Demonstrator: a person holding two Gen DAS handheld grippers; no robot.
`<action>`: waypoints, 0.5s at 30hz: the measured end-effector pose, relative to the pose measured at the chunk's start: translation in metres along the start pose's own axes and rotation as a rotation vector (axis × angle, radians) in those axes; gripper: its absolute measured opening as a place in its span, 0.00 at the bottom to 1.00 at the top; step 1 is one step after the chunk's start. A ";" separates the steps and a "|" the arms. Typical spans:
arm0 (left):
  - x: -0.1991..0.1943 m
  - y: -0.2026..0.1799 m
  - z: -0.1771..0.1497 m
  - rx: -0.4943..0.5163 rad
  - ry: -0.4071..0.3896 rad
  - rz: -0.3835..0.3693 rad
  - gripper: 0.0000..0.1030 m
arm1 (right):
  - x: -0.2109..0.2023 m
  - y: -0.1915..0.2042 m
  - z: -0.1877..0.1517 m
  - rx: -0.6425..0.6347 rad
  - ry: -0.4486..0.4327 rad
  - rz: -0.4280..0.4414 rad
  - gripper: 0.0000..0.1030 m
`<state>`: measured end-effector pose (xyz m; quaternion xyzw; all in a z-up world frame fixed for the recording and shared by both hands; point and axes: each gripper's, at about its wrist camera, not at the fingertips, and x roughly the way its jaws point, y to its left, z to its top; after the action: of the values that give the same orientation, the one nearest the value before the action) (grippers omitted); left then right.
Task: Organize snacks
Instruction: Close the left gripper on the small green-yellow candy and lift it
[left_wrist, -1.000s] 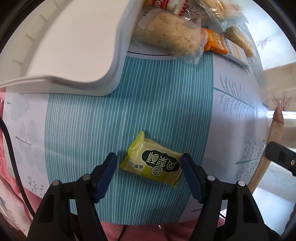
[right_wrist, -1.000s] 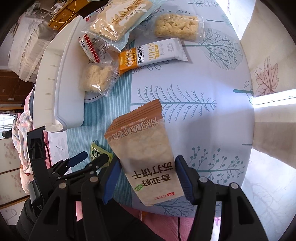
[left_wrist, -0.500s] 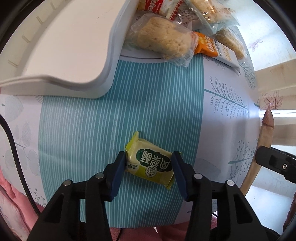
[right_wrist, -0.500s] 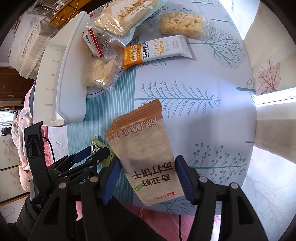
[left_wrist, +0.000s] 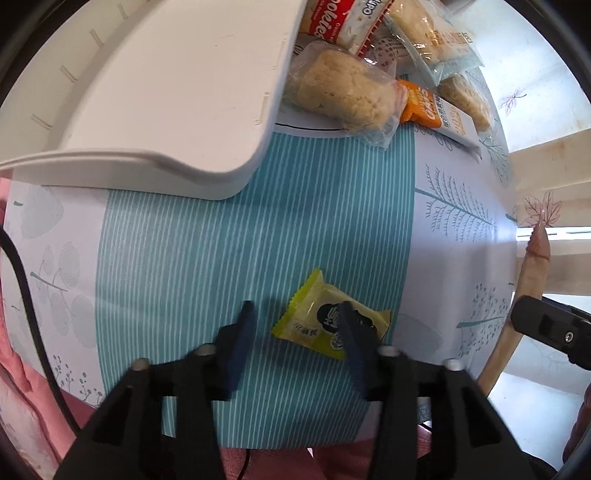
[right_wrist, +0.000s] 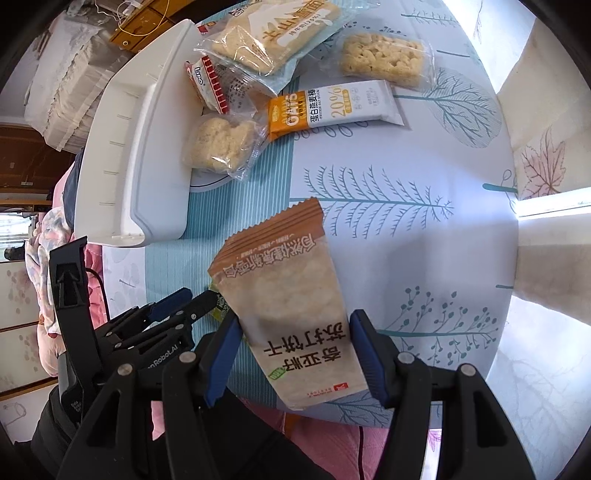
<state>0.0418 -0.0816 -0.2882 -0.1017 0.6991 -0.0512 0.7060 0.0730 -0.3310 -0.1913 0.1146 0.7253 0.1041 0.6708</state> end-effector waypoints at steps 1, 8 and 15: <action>-0.002 0.000 -0.001 0.000 -0.010 0.002 0.56 | -0.001 -0.001 0.000 0.000 -0.003 0.003 0.58; -0.007 0.012 -0.010 -0.026 -0.040 -0.029 0.73 | -0.001 -0.012 -0.005 -0.004 0.001 0.003 0.58; 0.010 -0.004 -0.015 -0.025 -0.021 0.001 0.77 | 0.005 -0.025 -0.006 -0.002 0.032 -0.005 0.58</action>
<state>0.0271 -0.0888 -0.2975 -0.1104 0.6924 -0.0410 0.7119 0.0657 -0.3534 -0.2030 0.1105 0.7362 0.1050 0.6594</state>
